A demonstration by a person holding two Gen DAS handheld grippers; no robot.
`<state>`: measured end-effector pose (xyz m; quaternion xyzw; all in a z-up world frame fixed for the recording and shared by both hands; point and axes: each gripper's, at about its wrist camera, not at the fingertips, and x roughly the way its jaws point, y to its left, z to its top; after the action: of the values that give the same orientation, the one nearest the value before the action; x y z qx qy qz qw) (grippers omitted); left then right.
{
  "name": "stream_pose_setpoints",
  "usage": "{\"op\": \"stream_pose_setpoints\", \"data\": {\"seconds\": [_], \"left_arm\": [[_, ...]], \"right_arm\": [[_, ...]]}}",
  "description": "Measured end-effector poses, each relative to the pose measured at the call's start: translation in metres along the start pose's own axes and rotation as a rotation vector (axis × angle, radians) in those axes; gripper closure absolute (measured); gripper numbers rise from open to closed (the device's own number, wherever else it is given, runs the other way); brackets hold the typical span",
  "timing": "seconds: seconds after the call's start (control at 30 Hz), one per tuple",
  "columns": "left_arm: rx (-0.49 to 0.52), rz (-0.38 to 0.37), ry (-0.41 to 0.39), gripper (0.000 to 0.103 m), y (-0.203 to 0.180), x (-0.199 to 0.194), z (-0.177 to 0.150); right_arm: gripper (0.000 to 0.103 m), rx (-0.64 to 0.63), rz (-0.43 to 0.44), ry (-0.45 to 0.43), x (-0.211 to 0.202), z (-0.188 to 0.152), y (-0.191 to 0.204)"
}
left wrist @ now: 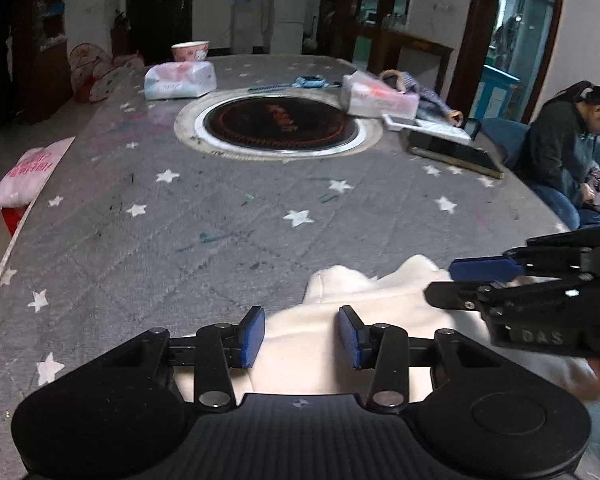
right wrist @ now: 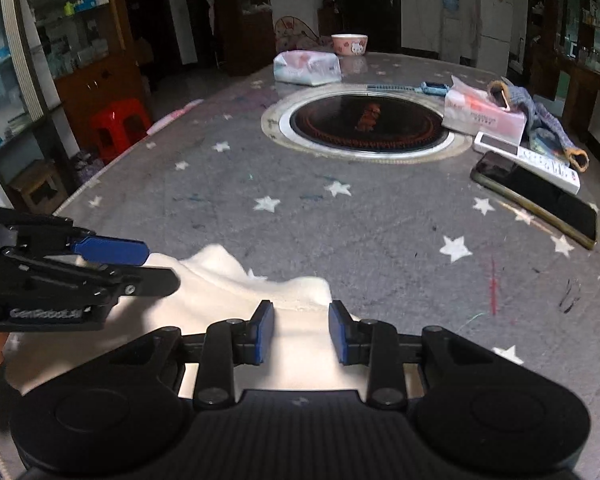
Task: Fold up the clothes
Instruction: 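Press along the folded edge with both grippers to flatten it, then move both open grippers to the side edge of the folded cream shirt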
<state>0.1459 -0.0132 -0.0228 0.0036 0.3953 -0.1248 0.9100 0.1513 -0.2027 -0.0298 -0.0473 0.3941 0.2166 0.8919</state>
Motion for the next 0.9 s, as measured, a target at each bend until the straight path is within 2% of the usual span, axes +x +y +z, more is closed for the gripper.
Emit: {"op": "stream_pose_setpoints", "data": {"seconds": [0.17,0.27,0.43,0.53,0.63,0.7,0.83,0.9], "left_arm": [[0.002,0.018,-0.003,0.058,-0.002,-0.003,-0.001],[0.004,0.032,-0.011,0.054,-0.004,-0.010,-0.001],[0.008,0.051,-0.028,0.045,-0.008,-0.025,-0.006],[0.006,0.071,-0.036,0.033,-0.011,-0.036,-0.013],[-0.007,0.083,-0.054,0.027,-0.010,-0.049,-0.022],[-0.021,0.093,-0.070,0.017,-0.009,-0.058,-0.029],[-0.019,0.112,-0.084,0.011,-0.011,-0.071,-0.043],[-0.018,0.117,-0.092,0.004,-0.012,-0.077,-0.050]], "right_arm": [[0.073,0.000,0.004,-0.021,-0.008,0.000,0.000],[0.072,-0.004,0.002,-0.025,-0.015,-0.001,0.002],[0.059,-0.036,0.003,-0.025,-0.030,-0.009,0.010],[0.053,-0.051,0.000,-0.027,-0.039,-0.017,0.017],[0.043,-0.055,-0.004,-0.029,-0.048,-0.026,0.022],[0.034,-0.049,-0.004,-0.027,-0.053,-0.032,0.026],[0.030,-0.037,-0.013,-0.030,-0.061,-0.044,0.030],[0.025,-0.031,-0.018,-0.032,-0.064,-0.050,0.032]]}}
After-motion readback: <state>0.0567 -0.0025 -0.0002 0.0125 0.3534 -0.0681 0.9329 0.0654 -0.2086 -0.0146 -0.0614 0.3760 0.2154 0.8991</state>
